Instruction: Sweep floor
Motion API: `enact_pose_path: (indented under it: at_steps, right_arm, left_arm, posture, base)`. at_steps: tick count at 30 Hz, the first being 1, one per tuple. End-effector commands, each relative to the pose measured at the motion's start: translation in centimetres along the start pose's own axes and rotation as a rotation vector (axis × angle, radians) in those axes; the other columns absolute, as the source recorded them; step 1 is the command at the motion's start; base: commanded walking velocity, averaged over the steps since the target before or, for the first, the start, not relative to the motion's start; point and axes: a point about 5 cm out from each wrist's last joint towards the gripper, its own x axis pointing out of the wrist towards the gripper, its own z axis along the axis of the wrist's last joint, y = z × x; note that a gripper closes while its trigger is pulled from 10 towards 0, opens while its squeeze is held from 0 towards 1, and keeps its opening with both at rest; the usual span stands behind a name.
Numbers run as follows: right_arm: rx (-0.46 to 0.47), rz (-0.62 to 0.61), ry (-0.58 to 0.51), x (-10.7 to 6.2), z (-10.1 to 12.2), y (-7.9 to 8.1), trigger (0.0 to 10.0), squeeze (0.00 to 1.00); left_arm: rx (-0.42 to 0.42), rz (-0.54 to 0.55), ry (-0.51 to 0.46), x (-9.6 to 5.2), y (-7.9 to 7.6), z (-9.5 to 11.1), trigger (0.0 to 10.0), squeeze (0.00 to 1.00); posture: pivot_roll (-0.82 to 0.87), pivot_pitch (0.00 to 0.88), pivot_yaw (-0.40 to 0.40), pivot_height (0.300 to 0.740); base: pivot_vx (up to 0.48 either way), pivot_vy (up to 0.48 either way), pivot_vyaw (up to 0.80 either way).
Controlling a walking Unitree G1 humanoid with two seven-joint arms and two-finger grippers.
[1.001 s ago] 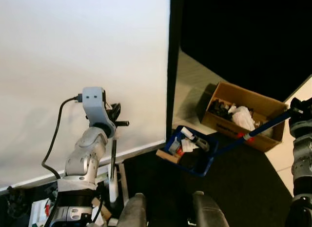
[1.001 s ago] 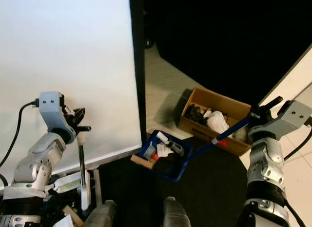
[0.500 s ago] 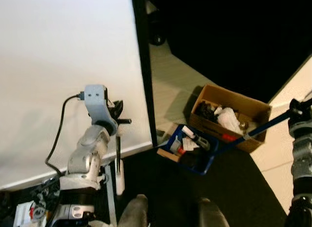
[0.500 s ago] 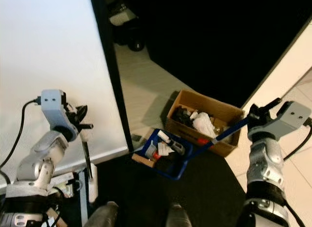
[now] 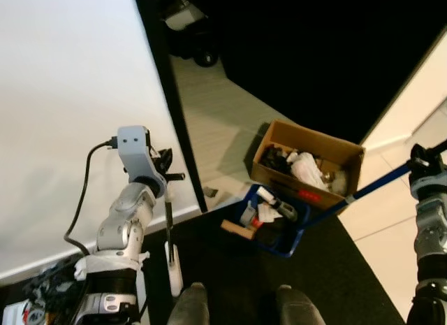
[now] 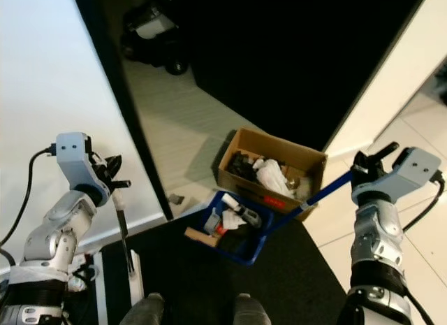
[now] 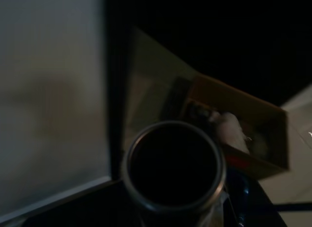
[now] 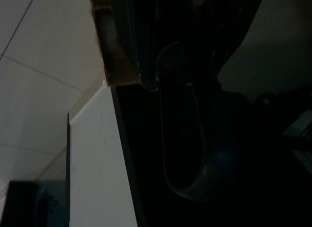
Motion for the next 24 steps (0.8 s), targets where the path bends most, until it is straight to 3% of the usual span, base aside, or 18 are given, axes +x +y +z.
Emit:
enact_pose_path:
  at_steps: [1,7,24]
  right_arm:
    - [0.029,0.019,-0.07,0.54,1.35,0.62,10.0,0.0]
    - [0.032,0.027,-0.071,0.69,1.41,0.87,10.0,0.0]
    - [0.036,0.048,-0.071,0.93,1.55,1.27,10.0,0.0]
  left_arm:
    - [0.032,0.027,-0.017,0.03,0.5,0.53,10.0,0.0]
    - [0.025,0.028,-0.023,0.07,0.51,0.56,10.0,0.0]
    - [0.009,0.023,-0.034,0.26,0.44,0.65,10.0,0.0]
  posture:
    - [-0.03,0.1,0.044,0.74]
    - [-0.03,0.098,0.044,0.74]
    - [-0.03,0.088,0.045,0.74]
  base:
    - [0.0,0.0,0.0]
    - [0.0,0.0,-0.15]
    - [0.0,0.0,-0.79]
